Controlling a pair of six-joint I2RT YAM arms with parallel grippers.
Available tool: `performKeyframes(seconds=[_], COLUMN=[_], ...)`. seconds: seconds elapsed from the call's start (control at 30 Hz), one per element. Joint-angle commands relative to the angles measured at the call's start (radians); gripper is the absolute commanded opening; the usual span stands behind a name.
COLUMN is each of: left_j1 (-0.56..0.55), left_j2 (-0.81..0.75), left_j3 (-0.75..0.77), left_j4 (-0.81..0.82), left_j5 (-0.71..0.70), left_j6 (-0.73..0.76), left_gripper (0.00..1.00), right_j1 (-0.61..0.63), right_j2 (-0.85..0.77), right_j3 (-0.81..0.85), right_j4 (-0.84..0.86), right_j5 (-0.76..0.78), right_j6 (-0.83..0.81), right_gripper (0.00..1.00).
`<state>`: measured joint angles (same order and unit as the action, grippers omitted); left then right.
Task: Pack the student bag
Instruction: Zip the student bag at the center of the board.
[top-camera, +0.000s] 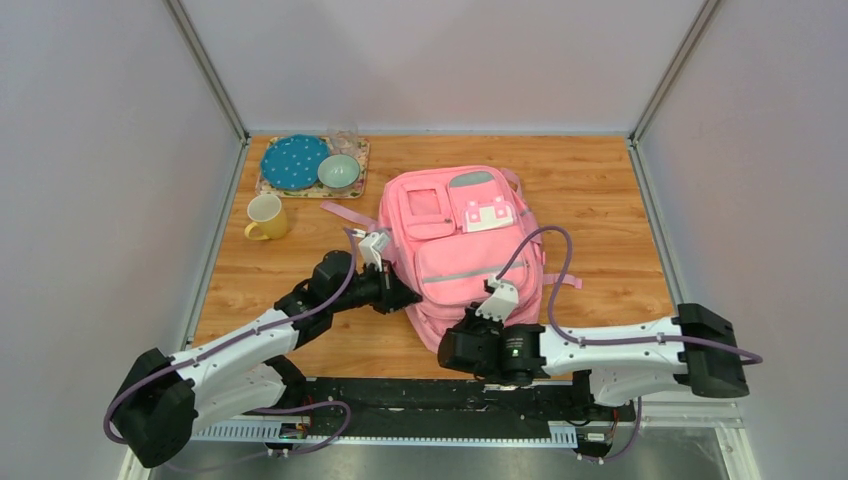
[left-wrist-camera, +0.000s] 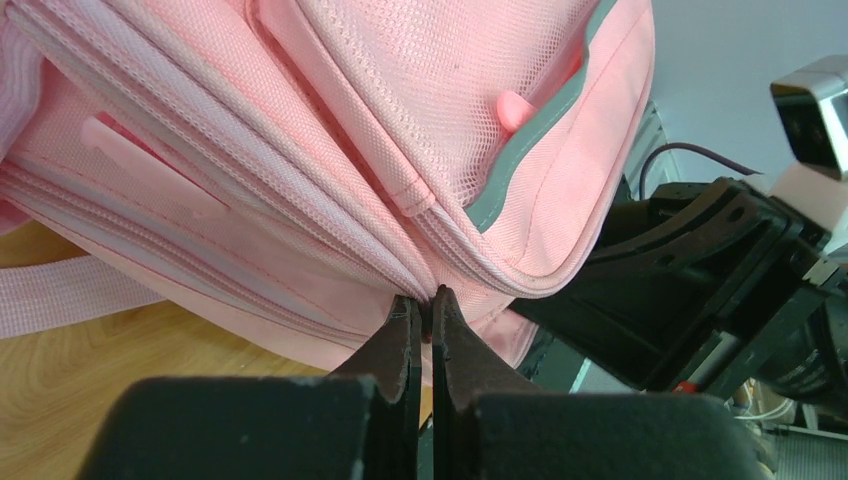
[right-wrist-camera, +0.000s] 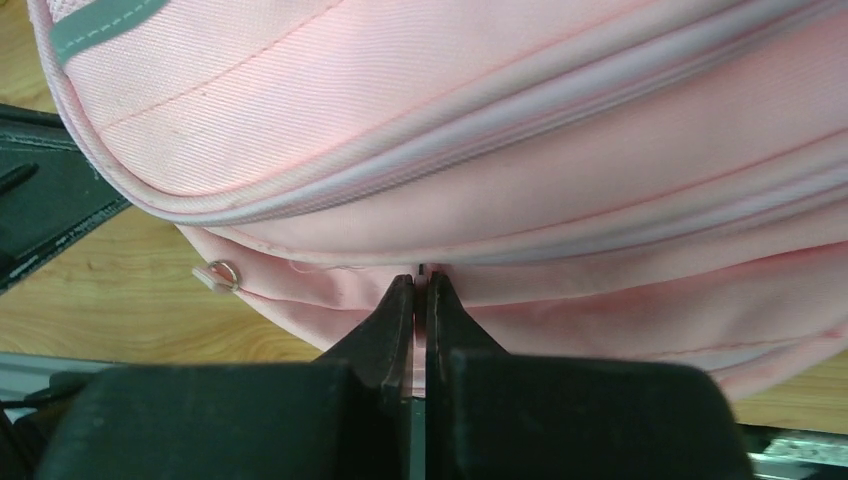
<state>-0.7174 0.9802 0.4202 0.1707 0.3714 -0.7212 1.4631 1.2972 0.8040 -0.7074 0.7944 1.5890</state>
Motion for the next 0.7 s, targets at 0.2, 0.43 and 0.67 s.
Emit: performKeyframes(seconds=[0.2,0.43,0.67], left_j1=[0.035,0.114,0.187], left_j2=[-0.061,-0.126,-0.181], left_j3=[0.048,0.037,-0.015], left_j4=[-0.117,-0.269,-0.277], left_j5=[-0.028,-0.009,0.092], left_j6=[0.126,0.213,0.177], left_gripper=[0.00,0.00,0.16], right_j1=[-0.061,-0.271,-0.297], right_j2=[-0.378,-0.552,-0.555], right_j3=[-0.206,-0.246,-0.233], right_j4=[-0.055,-0.021,0.149], right_j5=[0.146,0.071,-0.088], right_j6=[-0.256,-0.452,-0.646], right_gripper=[0.00,0.00,0.00])
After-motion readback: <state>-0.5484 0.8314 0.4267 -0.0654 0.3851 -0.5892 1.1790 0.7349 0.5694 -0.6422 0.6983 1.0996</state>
